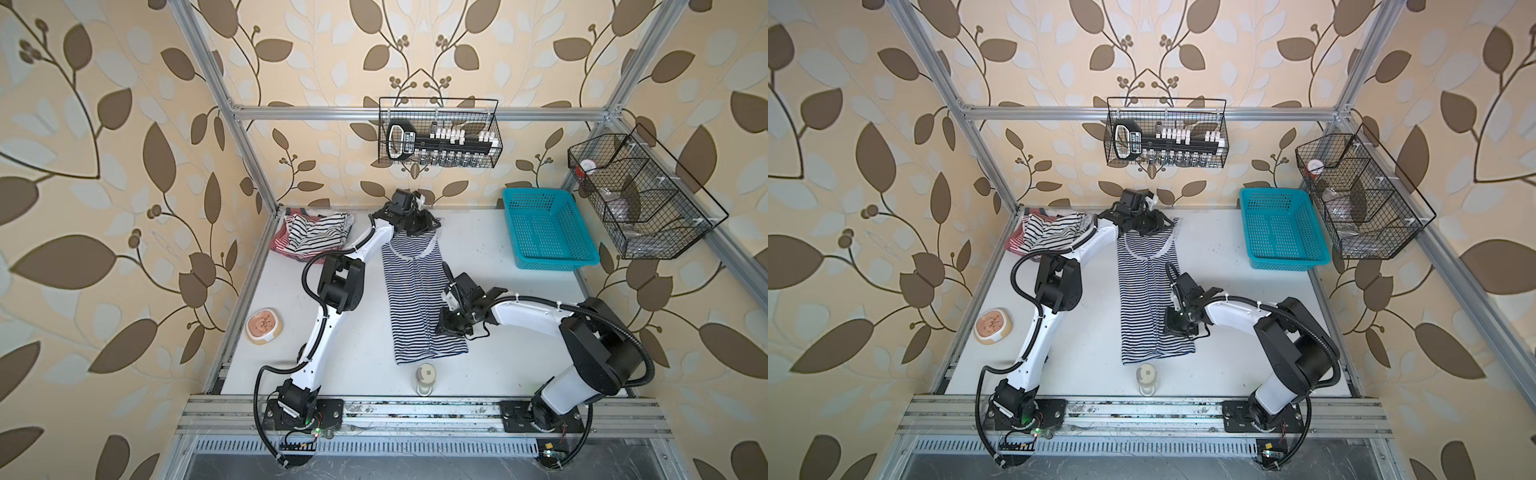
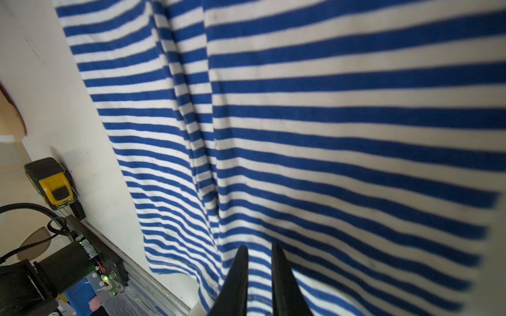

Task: Fold and stack tank tops
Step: Rotate the tank top at the center of the table.

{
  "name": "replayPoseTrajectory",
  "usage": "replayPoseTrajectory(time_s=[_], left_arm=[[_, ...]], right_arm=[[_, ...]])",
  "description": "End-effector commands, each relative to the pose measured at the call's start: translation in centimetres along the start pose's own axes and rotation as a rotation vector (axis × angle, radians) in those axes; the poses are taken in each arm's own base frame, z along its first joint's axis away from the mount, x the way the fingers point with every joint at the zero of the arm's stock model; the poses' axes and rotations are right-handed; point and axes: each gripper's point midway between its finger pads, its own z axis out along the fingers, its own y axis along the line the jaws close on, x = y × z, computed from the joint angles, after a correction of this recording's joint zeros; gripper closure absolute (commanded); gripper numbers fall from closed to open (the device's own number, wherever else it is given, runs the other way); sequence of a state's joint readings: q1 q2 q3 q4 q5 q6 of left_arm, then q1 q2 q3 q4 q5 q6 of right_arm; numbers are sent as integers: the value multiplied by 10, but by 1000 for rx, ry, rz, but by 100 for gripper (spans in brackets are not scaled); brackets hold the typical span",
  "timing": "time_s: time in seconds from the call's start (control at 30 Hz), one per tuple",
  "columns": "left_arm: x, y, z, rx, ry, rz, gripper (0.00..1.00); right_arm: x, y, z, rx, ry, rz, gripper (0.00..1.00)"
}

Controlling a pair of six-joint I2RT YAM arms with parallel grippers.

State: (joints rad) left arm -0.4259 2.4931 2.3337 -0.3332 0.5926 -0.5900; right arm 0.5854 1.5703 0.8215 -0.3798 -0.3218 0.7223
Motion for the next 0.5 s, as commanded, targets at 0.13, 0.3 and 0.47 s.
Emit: replayPoseTrajectory(time_s=[0.13,0.3,0.47], left_arm=[[-6,-50,-81,-119,-17,83,74],[83,1,-119,-335,155,-39,91],[181,39,-167,-555,336,-95,93]], right_arm=[[-31,-18,-49,52,-102,-25,77],[-19,-54,-48,151,-30,-55,76],[0,-68,-46,170,2,-68,74]])
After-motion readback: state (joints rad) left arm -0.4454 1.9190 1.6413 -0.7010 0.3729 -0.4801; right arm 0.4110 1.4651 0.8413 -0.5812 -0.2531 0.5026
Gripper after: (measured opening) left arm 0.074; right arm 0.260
